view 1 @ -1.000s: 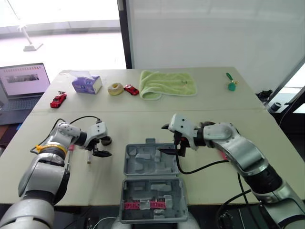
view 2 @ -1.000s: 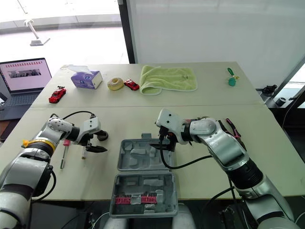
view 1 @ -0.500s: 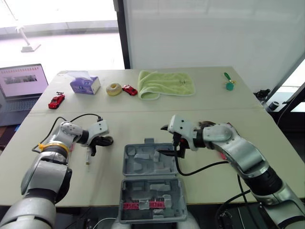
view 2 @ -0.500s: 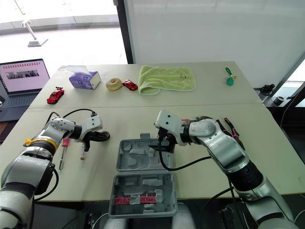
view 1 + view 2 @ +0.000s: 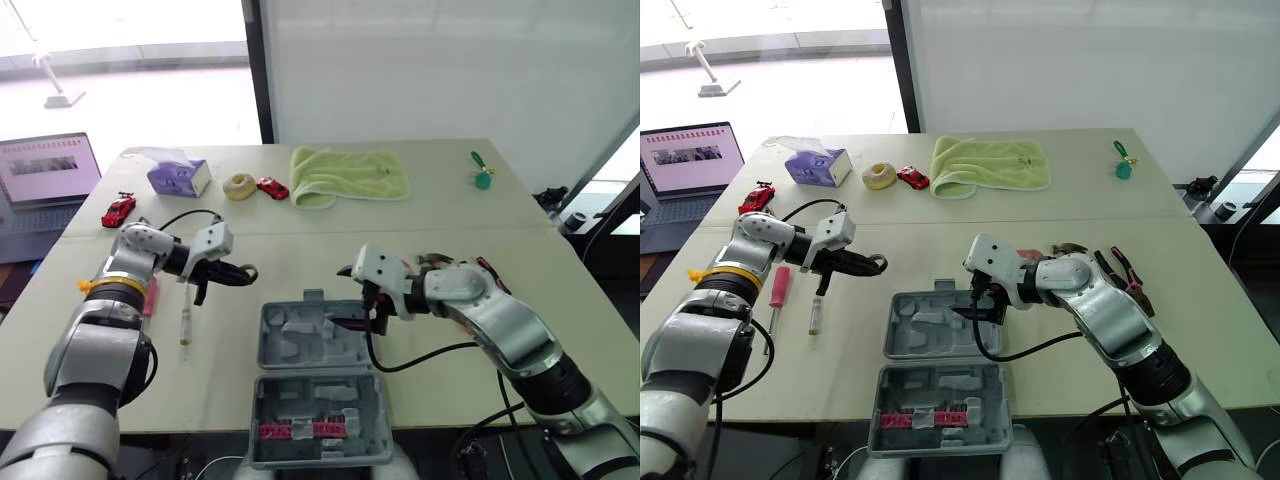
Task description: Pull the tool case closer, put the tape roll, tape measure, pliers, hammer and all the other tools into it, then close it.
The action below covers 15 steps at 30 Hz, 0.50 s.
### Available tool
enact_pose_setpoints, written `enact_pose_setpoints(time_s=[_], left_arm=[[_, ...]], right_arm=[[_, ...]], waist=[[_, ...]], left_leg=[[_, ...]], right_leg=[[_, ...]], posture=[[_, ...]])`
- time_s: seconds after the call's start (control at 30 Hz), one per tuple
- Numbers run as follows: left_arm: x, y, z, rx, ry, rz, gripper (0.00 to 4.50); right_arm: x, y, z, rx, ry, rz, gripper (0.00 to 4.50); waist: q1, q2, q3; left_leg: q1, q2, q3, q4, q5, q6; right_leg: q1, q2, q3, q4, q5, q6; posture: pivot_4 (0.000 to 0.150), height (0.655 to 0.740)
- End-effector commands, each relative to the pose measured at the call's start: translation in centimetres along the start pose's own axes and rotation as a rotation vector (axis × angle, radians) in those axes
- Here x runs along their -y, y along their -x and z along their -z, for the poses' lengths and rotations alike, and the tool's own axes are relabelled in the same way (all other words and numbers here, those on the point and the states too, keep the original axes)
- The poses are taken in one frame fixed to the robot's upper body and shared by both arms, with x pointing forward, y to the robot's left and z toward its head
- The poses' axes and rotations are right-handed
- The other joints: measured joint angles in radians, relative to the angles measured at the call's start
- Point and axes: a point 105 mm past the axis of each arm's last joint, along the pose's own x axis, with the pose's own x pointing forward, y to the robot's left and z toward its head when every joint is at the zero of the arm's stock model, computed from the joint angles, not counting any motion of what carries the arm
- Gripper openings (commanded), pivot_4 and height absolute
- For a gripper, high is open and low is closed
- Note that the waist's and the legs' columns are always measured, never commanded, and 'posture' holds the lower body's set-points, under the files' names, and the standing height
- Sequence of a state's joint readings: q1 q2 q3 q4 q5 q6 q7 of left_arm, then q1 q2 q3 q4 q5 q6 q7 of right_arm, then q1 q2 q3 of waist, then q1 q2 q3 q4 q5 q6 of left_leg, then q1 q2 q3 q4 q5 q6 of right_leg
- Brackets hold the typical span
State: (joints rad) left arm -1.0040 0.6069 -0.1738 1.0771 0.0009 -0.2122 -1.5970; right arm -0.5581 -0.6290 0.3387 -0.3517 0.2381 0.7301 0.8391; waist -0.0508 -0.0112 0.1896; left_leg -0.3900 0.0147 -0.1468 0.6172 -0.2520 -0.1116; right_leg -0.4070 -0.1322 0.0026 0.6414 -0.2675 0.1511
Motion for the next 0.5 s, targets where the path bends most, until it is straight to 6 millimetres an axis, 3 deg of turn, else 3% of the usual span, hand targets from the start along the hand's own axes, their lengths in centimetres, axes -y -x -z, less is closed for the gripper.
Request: enact_pose_setpoints(time_s=[0.03, 0.23, 0.5], left_arm=[[1.0, -0.8, -0.3, -0.004, -0.041, 0.068, 0.05], [3.4, -3.1, 1.0, -0.090, -0.201, 0.198, 0.05], [3.4, -4.3, 1.2, -0.112, -0.272, 0.213, 0.05]], right_arm=[[-0.1, 0.1, -1.2, 0.040, 0.034, 0.011, 4.50], [-0.4, 0.1, -1.2, 0.045, 0.019, 0.016, 4.50], [-0.7, 0.3, -1.2, 0.039, 0.004, 0.022, 4.50]], waist=[[-0.005, 0.000, 0.000], [-0.008, 0.000, 0.000], [0.003, 0.000, 0.000]], left_leg=[[0.000, 0.000, 0.000, 0.000, 0.000, 0.000], [0.000, 0.000, 0.000, 0.000, 0.000, 0.000], [0.000, 0.000, 0.000, 0.000, 0.000, 0.000]], right_leg=[[0.000, 0.000, 0.000, 0.000, 0.000, 0.000], [0.000, 0.000, 0.000, 0.001, 0.000, 0.000], [0.000, 0.000, 0.000, 0.001, 0.000, 0.000]], posture=[[0.150, 0.7400], [0.150, 0.7400], [0.150, 0.7400]])
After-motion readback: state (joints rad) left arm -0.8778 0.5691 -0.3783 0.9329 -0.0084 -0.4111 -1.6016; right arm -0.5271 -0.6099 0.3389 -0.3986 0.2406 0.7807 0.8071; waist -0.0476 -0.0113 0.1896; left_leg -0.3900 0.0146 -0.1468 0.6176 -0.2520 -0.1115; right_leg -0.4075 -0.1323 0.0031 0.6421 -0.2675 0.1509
